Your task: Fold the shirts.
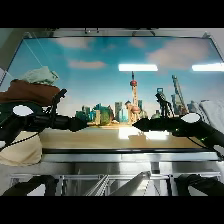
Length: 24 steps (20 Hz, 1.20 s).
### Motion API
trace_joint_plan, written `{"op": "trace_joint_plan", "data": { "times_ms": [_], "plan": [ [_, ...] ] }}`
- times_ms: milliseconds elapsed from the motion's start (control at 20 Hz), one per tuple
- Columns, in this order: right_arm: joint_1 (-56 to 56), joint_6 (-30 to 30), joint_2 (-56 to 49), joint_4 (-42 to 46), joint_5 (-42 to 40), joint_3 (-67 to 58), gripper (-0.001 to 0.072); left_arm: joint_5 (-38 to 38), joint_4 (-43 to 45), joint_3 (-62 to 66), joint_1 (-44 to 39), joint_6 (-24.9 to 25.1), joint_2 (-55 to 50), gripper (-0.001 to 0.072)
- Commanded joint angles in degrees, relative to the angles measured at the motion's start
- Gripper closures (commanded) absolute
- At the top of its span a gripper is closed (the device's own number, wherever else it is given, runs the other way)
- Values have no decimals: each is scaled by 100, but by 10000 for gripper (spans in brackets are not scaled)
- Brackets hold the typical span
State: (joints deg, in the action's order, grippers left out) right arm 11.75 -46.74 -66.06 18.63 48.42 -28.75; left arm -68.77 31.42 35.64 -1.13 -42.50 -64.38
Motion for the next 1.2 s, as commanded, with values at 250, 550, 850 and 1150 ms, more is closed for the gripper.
{"op": "trace_joint_plan", "data": {
  "times_ms": [250,550,850,1150],
  "plan": [
    [4,2,-2,0,0,2,690,-26,66,26,39,-243,44,704],
    [4,0,-2,0,0,2,690,-160,2015,1766,1252,-2011,514,-13],
    [4,0,-2,-2,-15,2,690,603,3471,4044,2247,-2022,-809,-13],
    [2,0,-2,-219,-50,2,690,584,3515,7073,2378,-2015,-3919,-13]
  ]
}}
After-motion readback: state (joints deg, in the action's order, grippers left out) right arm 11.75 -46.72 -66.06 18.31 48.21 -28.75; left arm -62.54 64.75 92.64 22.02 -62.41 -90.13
